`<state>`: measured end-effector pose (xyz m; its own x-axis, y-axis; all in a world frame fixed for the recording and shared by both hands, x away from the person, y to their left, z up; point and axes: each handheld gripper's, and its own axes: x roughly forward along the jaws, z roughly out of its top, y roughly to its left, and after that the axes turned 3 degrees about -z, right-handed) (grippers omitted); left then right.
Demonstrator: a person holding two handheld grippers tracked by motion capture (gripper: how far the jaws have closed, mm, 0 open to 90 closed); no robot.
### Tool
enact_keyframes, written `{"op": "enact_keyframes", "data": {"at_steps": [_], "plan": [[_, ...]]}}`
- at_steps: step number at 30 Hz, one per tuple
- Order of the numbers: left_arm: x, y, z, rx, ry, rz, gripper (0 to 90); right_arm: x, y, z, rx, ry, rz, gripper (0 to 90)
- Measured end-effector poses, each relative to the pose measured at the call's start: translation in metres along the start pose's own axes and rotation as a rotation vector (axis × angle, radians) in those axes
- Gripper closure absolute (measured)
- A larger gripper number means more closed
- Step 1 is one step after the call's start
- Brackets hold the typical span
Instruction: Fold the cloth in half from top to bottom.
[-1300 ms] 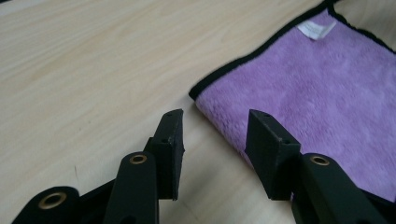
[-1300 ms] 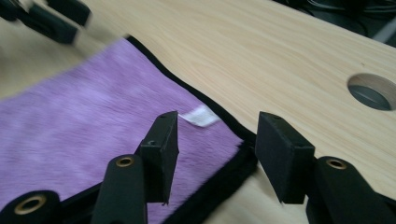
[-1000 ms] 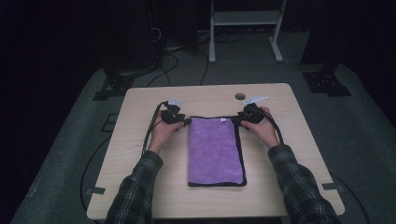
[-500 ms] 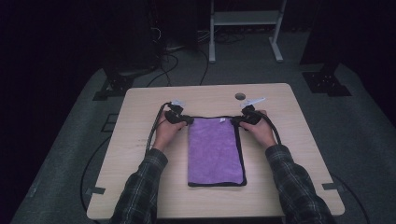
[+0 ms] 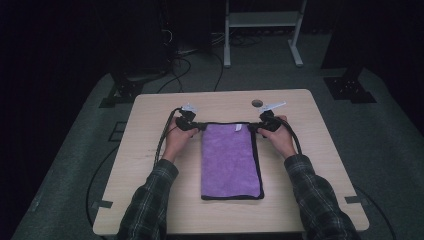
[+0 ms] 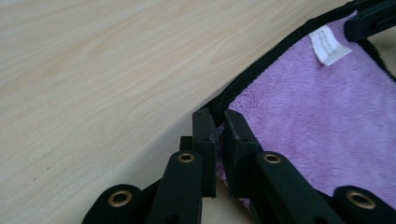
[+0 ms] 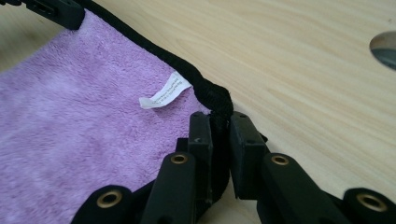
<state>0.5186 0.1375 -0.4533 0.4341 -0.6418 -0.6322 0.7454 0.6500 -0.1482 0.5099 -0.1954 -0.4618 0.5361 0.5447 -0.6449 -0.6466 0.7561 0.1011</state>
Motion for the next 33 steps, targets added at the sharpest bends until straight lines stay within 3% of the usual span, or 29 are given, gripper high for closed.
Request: {"op": "enact_keyframes", "data": {"at_steps": [10,16,25,28,33], "plan": [[-0.032,-0.022,0.004,0.041,-0.033,-0.038,84.4,-0.028,0.011,0.006,-0.028,-0.057,0.052,79.3],[-0.048,-0.037,-0.005,0.051,-0.039,-0.064,84.7,-0.041,0.017,-0.005,-0.026,-0.082,0.094,79.3],[-0.064,-0.058,-0.019,0.083,-0.029,-0.1,84.8,-0.063,0.033,-0.024,-0.074,-0.076,0.129,79.4],[-0.069,-0.064,-0.026,0.064,-0.036,-0.126,84.8,-0.068,0.037,-0.031,-0.072,-0.075,0.145,79.4],[-0.08,-0.08,-0.039,0.071,-0.024,-0.151,84.8,-0.077,0.046,-0.046,-0.056,-0.071,0.19,79.4]]}}
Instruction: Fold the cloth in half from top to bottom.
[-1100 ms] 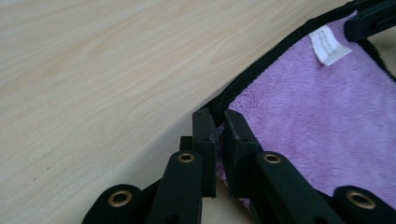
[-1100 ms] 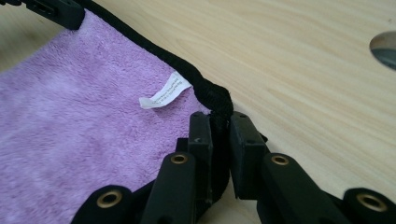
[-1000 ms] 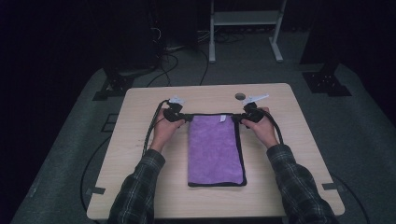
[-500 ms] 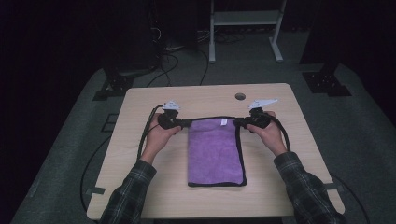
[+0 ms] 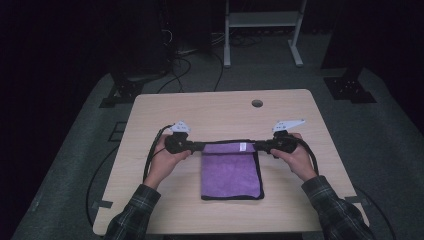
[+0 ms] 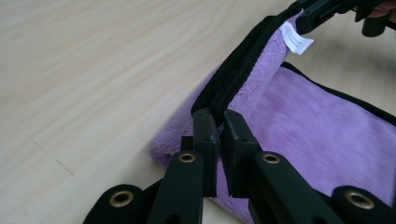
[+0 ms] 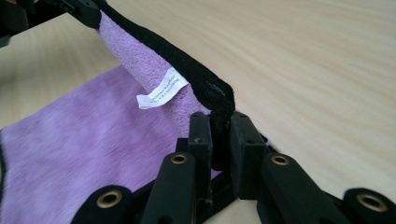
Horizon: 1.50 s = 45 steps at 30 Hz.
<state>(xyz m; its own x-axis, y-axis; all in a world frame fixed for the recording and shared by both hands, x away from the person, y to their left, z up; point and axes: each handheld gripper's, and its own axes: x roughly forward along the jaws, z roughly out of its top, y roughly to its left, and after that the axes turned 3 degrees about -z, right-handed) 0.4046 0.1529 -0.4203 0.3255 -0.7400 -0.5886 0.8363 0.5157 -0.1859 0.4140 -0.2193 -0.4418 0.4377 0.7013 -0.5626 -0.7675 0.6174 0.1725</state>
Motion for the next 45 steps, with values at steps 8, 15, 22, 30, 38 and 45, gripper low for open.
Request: {"op": "enact_keyframes", "data": {"at_steps": [8,15,22,30,38,45], "plan": [[-0.008,-0.021,-0.017,0.006,0.006,-0.024,84.8,-0.015,0.021,-0.013,-0.024,0.0,0.028,79.4],[-0.016,-0.039,-0.028,0.031,0.009,-0.046,84.8,-0.026,0.039,-0.023,-0.043,-0.002,0.039,79.3],[-0.021,-0.054,-0.038,0.041,0.023,-0.08,84.8,-0.04,0.06,-0.041,-0.044,-0.006,0.054,79.0],[-0.018,-0.068,-0.055,0.054,0.089,-0.098,84.5,-0.043,0.075,-0.058,-0.064,0.035,0.074,77.7],[-0.022,-0.073,-0.063,0.057,0.118,-0.125,72.0,-0.045,0.086,-0.069,-0.104,0.075,0.068,66.8],[-0.037,-0.07,-0.054,0.054,0.047,-0.105,75.0,-0.061,0.085,-0.058,-0.089,-0.023,0.081,68.2]]}}
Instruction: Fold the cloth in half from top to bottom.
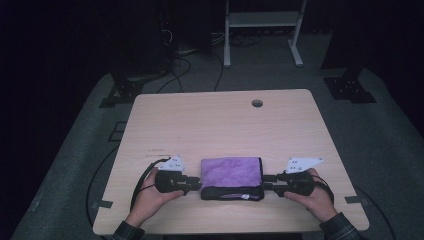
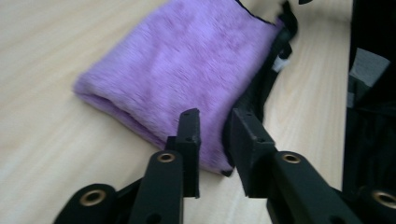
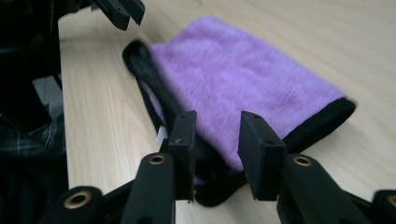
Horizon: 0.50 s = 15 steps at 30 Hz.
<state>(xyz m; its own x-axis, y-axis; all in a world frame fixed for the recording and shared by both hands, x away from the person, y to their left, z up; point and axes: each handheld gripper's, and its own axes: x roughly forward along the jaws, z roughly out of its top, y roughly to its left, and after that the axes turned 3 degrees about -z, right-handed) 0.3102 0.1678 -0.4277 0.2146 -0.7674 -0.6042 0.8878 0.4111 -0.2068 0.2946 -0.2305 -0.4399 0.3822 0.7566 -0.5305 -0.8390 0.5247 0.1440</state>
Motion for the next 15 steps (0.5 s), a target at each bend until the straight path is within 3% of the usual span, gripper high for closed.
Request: {"op": "enact_keyframes", "data": {"at_steps": [3,6,11,12,14,15], "plan": [[0.002,0.003,0.002,-0.008,-0.008,0.017,79.9,0.003,-0.003,0.003,-0.004,0.001,-0.016,71.9],[0.011,0.005,0.004,-0.024,-0.016,0.018,80.0,0.016,-0.006,0.005,-0.011,0.037,-0.013,75.3],[0.025,-0.007,-0.003,-0.009,0.025,-0.025,76.3,0.025,0.002,-0.002,-0.037,0.094,0.004,74.0],[0.027,-0.009,-0.005,-0.012,0.037,-0.031,73.9,0.029,0.006,-0.009,-0.054,0.132,0.008,72.9],[0.034,-0.013,-0.014,-0.003,0.083,-0.022,71.6,0.031,0.01,-0.015,-0.069,0.158,0.002,71.7],[0.034,-0.013,-0.014,-0.003,0.083,-0.022,70.8,0.031,0.01,-0.015,-0.069,0.158,0.002,71.7]]}}
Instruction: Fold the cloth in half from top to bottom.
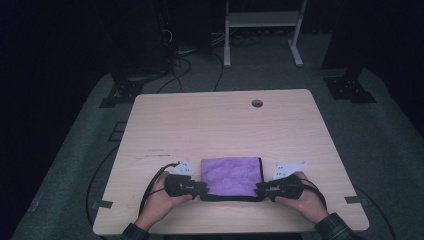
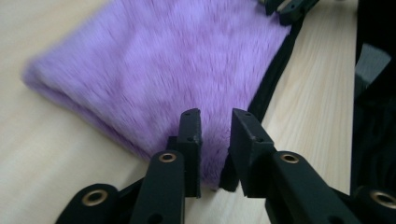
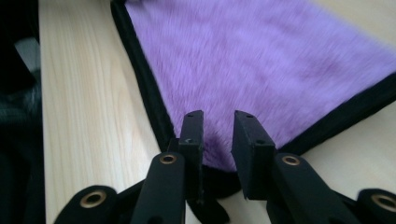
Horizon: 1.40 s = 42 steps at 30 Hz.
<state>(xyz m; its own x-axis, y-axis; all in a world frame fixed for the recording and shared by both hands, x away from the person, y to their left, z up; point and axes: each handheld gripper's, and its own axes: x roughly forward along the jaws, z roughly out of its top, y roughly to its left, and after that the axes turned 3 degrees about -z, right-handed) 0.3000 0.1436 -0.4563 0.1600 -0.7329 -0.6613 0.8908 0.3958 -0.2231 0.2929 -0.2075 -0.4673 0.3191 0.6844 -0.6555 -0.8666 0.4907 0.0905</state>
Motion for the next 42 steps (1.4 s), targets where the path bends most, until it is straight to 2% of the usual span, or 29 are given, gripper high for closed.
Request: {"op": "enact_keyframes", "data": {"at_steps": [1,4,5,6,7,8,9,10,12,16,17,18,19,20,21,24,25,26,27,29,33,36,40,42], "plan": [[0.004,-0.002,-0.004,0.011,0.019,0.008,70.2,0.001,0.001,-0.002,-0.015,-0.002,-0.002,70.5],[0.003,-0.003,-0.003,0.01,0.01,0.009,64.8,0.0,0.0,-0.002,-0.016,-0.005,-0.005,66.0],[-0.001,-0.003,-0.002,0.013,-0.003,0.023,62.2,-0.003,-0.003,-0.002,-0.005,-0.02,-0.014,57.2],[-0.001,-0.003,-0.002,0.013,-0.003,0.023,60.0,-0.003,-0.003,-0.002,-0.005,-0.02,-0.014,57.2],[-0.005,0.0,-0.002,0.014,-0.018,0.045,57.7,-0.007,-0.009,-0.003,0.002,-0.043,-0.043,50.1],[-0.005,0.0,-0.002,0.014,-0.018,0.045,54.6,-0.007,-0.009,-0.003,0.002,-0.043,-0.043,50.1],[-0.008,0.002,-0.003,0.011,-0.024,0.064,51.8,-0.013,-0.017,-0.004,0.029,-0.066,-0.072,47.0],[-0.011,0.005,-0.004,0.01,-0.029,0.085,51.8,-0.013,-0.017,-0.004,0.029,-0.066,-0.072,47.0],[-0.018,0.012,-0.007,-0.003,-0.046,0.135,43.9,-0.019,-0.024,-0.006,0.056,-0.076,-0.104,44.0],[-0.032,0.027,-0.015,-0.02,-0.054,0.221,36.1,-0.026,-0.037,-0.01,0.077,-0.089,-0.164,38.5],[-0.038,0.034,-0.02,-0.03,-0.057,0.262,32.8,-0.028,-0.042,-0.013,0.088,-0.085,-0.191,36.1],[-0.038,0.034,-0.02,-0.03,-0.057,0.262,31.2,-0.028,-0.042,-0.013,0.088,-0.085,-0.191,36.1],[-0.042,0.038,-0.022,-0.036,-0.058,0.278,29.9,-0.031,-0.048,-0.017,0.099,-0.077,-0.226,32.7],[-0.048,0.044,-0.028,-0.052,-0.059,0.31,28.3,-0.033,-0.051,-0.019,0.106,-0.071,-0.241,31.6],[-0.048,0.044,-0.028,-0.052,-0.059,0.31,27.1,-0.033,-0.051,-0.019,0.106,-0.071,-0.241,31.6],[-0.056,0.054,-0.038,-0.08,-0.048,0.358,25.4,-0.039,-0.059,-0.026,0.126,-0.051,-0.3,27.9],[-0.058,0.057,-0.041,-0.085,-0.04,0.376,25.2,-0.043,-0.066,-0.033,0.133,-0.024,-0.331,27.3],[-0.06,0.059,-0.045,-0.093,-0.033,0.389,25.2,-0.043,-0.066,-0.033,0.133,-0.024,-0.331,27.3],[-0.062,0.061,-0.048,-0.099,-0.03,0.402,23.6,-0.046,-0.071,-0.039,0.139,0.003,-0.36,24.8],[-0.065,0.065,-0.054,-0.114,-0.018,0.424,22.5,-0.048,-0.073,-0.041,0.146,0.018,-0.37,23.6],[-0.068,0.071,-0.065,-0.141,0.004,0.45,18.0,-0.052,-0.079,-0.052,0.171,0.04,-0.395,21.4],[-0.071,0.074,-0.071,-0.162,-0.008,0.452,14.8,-0.054,-0.083,-0.057,0.185,0.038,-0.408,19.6],[-0.073,0.076,-0.077,-0.159,-0.026,0.457,8.8,-0.056,-0.086,-0.061,0.217,0.03,-0.408,16.1],[-0.073,0.077,-0.079,-0.152,-0.035,0.456,6.4,-0.055,-0.086,-0.063,0.218,0.017,-0.412,13.8]]}}
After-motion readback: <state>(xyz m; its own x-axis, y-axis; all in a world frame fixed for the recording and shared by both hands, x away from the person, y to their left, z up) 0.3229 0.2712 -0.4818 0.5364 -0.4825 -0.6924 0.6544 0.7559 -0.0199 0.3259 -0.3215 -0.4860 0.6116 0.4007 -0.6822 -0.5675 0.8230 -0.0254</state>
